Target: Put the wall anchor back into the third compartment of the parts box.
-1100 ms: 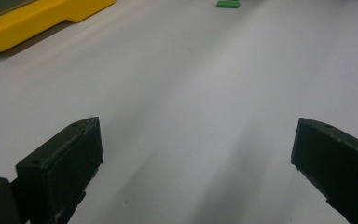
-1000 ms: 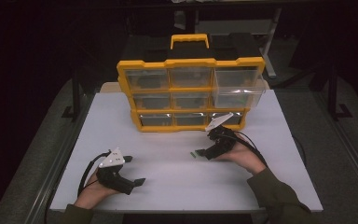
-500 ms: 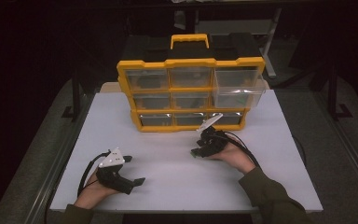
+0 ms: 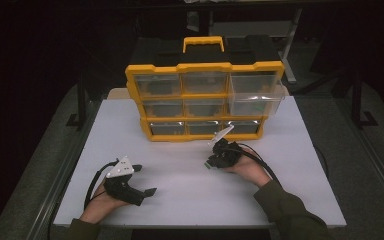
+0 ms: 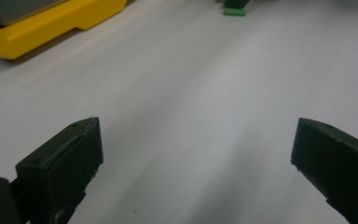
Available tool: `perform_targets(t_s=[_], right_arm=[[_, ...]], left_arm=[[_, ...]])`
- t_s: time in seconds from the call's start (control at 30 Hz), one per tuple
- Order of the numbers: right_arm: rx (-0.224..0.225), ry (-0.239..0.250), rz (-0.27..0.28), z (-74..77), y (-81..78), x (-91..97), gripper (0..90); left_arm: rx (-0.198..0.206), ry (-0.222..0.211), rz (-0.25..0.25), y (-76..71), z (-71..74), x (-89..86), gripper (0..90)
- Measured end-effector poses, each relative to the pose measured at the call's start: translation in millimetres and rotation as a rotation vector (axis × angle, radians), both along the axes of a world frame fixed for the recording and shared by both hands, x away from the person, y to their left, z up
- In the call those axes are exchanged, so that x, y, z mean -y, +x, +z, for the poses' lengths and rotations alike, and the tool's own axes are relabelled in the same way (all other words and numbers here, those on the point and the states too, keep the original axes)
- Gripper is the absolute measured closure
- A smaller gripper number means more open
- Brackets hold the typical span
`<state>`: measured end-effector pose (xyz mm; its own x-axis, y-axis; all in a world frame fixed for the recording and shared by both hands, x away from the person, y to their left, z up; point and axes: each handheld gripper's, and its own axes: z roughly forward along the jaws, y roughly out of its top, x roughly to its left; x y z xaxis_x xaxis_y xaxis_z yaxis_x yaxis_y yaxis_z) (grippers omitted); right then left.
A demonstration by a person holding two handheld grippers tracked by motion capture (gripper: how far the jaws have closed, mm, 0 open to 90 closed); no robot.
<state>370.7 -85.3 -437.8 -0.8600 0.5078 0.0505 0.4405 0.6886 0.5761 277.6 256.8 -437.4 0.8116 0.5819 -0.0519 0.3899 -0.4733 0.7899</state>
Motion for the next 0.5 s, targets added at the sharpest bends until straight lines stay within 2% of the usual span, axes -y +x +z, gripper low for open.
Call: perform_targets(t_s=[0.13,0.47,0.5], right_arm=[[0.003,0.0,-0.008,-0.4,-1.2,-0.1,82.2],[0.003,0.019,-0.01,2.2,-1.2,6.1,82.9],[0.0,0.021,-0.024,4.1,-2.5,7.7,83.0]], left_arm=[[0.006,-0.009,-0.001,3.0,0.3,0.3,2.3],[0.019,-0.004,-0.007,5.3,-0.8,-0.2,2.2],[0.021,-0.002,-0.009,5.1,-0.8,-0.3,2.2]])
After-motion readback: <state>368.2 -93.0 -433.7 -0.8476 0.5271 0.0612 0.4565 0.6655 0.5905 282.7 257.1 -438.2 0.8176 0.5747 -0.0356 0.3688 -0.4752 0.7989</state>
